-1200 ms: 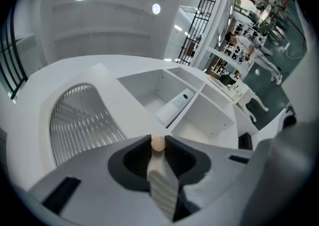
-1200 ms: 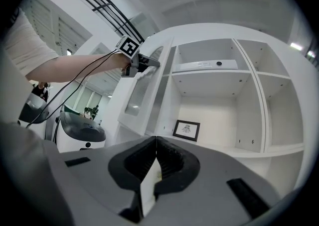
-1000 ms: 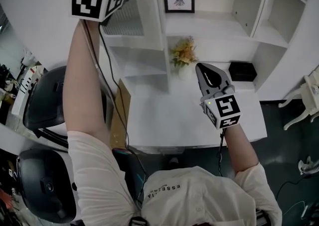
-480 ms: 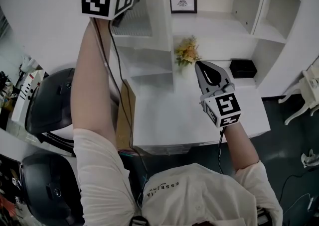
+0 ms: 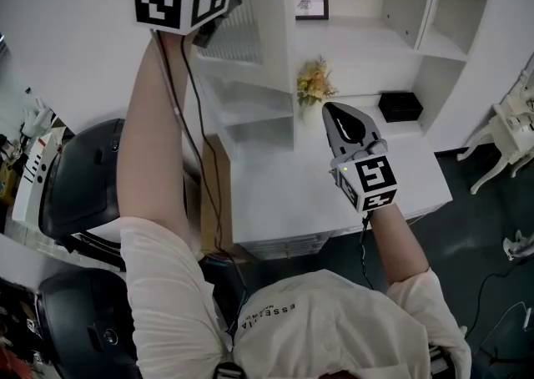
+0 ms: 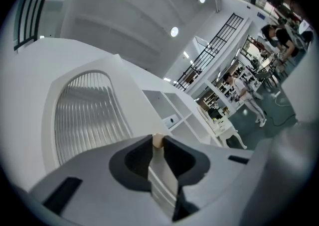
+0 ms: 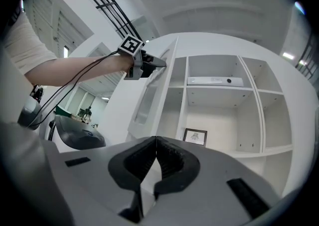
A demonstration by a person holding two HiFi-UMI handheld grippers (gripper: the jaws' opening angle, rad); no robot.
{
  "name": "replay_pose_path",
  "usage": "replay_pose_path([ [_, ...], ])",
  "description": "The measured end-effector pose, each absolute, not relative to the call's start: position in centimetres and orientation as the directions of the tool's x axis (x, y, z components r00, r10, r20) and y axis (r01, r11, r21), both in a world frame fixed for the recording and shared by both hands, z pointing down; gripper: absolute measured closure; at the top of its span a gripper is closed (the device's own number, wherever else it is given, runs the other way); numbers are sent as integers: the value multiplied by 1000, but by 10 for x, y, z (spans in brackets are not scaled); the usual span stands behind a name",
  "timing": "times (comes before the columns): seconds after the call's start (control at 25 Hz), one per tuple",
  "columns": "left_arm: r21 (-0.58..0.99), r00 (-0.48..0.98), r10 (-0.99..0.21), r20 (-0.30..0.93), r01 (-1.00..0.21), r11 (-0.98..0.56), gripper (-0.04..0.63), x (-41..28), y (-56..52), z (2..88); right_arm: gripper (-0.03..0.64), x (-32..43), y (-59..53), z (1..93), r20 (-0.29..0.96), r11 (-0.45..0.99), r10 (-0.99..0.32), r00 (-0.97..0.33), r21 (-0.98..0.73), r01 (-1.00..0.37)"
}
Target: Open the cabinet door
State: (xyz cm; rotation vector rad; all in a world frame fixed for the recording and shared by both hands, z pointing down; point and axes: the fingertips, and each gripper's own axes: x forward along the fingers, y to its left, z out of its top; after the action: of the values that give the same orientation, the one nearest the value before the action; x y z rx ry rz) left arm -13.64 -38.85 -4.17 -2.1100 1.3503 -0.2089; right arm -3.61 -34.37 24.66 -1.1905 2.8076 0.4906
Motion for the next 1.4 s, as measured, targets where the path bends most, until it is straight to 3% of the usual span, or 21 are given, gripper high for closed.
replay_pose_path([
  [1.4,-416,645,-716,-268,-748,-518,518,-250,-242,-41,601,-154,-258,254,-208,714,-620,-756,250,-654],
])
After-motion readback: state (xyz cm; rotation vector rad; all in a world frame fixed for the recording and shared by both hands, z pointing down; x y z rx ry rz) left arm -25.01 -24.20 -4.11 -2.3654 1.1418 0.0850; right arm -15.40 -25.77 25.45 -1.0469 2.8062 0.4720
